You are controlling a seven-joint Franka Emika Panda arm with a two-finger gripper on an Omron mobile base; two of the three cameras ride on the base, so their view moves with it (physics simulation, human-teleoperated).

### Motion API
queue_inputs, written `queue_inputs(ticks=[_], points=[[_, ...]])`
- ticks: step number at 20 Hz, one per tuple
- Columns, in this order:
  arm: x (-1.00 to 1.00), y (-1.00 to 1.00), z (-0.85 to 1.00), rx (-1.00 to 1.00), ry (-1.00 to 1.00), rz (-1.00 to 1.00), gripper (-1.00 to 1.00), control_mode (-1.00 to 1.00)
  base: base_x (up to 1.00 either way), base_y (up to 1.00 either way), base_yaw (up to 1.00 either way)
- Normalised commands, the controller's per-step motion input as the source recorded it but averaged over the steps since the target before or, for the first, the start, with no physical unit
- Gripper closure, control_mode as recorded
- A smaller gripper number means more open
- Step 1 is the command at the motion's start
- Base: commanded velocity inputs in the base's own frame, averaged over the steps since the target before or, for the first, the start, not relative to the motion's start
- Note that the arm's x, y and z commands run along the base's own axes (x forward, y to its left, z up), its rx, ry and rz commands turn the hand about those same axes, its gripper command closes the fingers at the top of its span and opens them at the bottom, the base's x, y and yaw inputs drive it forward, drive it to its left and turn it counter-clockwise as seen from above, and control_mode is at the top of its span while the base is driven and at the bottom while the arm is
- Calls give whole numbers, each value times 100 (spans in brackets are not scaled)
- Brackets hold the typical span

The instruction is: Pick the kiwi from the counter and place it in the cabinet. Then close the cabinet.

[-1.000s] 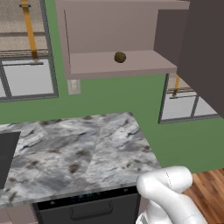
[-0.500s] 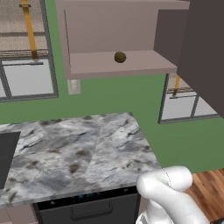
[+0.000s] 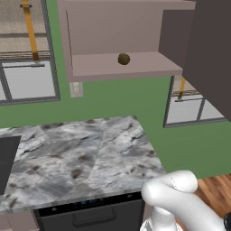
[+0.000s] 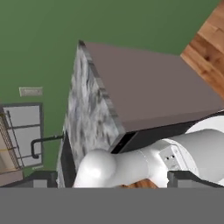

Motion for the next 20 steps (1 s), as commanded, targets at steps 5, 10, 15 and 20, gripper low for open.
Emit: queue_inputs(ticks=[5, 10, 15, 20], points=[[27, -1, 0, 9, 0, 0, -100, -100, 0, 0, 0], [56, 0, 0, 12, 5, 0, -100, -100, 0, 0, 0], [58, 0, 0, 16, 10, 0, -100, -100, 0, 0, 0], [46, 0, 0, 16, 6, 0, -100, -100, 0, 0, 0]])
